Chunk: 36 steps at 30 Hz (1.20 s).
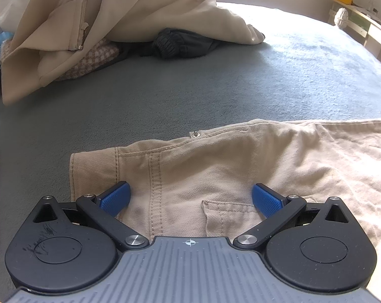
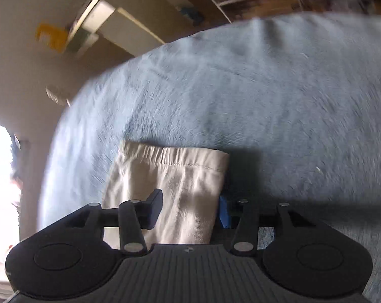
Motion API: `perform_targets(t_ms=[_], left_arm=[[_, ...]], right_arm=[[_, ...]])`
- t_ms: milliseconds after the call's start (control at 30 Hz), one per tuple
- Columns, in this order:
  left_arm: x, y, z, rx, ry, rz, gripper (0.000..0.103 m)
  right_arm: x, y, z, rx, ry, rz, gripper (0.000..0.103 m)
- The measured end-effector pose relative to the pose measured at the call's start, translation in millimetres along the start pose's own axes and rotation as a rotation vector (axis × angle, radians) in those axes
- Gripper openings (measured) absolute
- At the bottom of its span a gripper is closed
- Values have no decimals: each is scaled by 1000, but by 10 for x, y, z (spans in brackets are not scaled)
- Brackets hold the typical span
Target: Fold clothes
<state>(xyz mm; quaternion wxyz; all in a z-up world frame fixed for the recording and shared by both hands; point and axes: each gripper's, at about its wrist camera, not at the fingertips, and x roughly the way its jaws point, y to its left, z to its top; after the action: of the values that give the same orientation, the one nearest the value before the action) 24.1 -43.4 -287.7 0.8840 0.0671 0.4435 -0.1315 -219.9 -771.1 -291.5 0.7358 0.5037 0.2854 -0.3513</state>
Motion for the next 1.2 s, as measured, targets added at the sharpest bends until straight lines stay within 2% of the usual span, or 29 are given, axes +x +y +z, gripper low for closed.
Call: perform_targets(t_ms=[33, 67, 200, 333, 500, 700, 900, 1133, 1200], left_arm=[[1, 0, -4, 0, -2, 0, 103], [3, 1, -8, 0, -4, 0, 103], [8, 0, -15, -2, -9, -1, 103], [3, 7, -28, -3, -17, -5, 103], [-6, 6, -14, -6, -10, -3, 103], [-6, 11, -8, -7, -4, -6, 103], [-22, -11, -9, 0, -11, 2, 103], [-263, -88, -15, -4, -80, 16, 96], [-404, -185, -29, 23, -147, -2, 97]], right_arm=[[-15, 35, -12, -21, -6, -22, 15], [-66, 32, -22, -4, -23, -8, 7], [-352, 60, -92, 14, -112, 35, 6], [-547, 60, -100, 32, -138, 52, 6], [-845, 304, -160, -4, -188, 177, 6], [-1099, 818, -269, -120, -176, 254, 6], [-1350, 1351, -685, -240, -116, 383, 6], [-1512, 1748, -1304, -269, -16, 556, 6], [-1494, 1801, -1471, -263, 15, 589, 6]])
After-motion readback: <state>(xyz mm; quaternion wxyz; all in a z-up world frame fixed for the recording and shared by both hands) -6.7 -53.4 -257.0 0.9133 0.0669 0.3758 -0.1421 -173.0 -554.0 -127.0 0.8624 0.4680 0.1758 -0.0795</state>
